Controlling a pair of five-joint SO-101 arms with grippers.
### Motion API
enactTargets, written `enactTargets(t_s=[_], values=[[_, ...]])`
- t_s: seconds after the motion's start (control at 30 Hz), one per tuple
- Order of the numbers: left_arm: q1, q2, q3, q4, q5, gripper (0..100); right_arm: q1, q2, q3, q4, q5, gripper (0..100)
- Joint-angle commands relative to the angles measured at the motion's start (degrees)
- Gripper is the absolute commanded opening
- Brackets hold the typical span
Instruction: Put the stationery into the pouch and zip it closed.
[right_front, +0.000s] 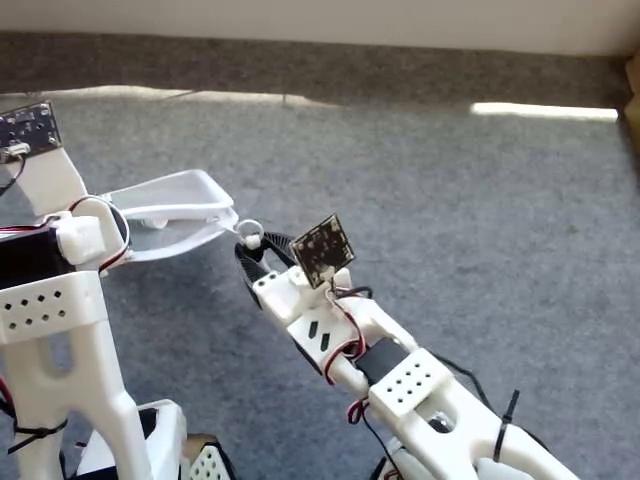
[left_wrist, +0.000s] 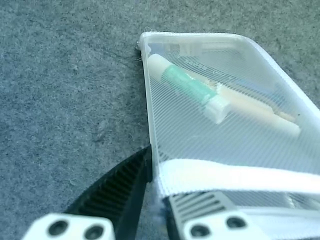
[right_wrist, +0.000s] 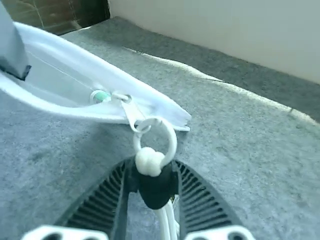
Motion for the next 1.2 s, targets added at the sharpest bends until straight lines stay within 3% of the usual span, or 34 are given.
enactTargets(t_s=[0.0,0.37,0.6,1.17], values=[[-0.4,-0.7,-0.7,-2.9,-0.4,1,0.7,-4.8,-0.3,4.2,4.7,0.5],[8.5,-0.7,-1.0,-8.7,-3.7,2,0.5,-13.3,-0.3,18.9,12.3,0.5],[16.9,-0.7,-0.9,-11.1,-3.3,26,0.5,-13.8,-0.1,20.1,12.9,0.5],[29.7,-0.3,-0.8,-24.8,-5.3,24,-2.6,-13.9,2.2,20.0,13.0,0.5]])
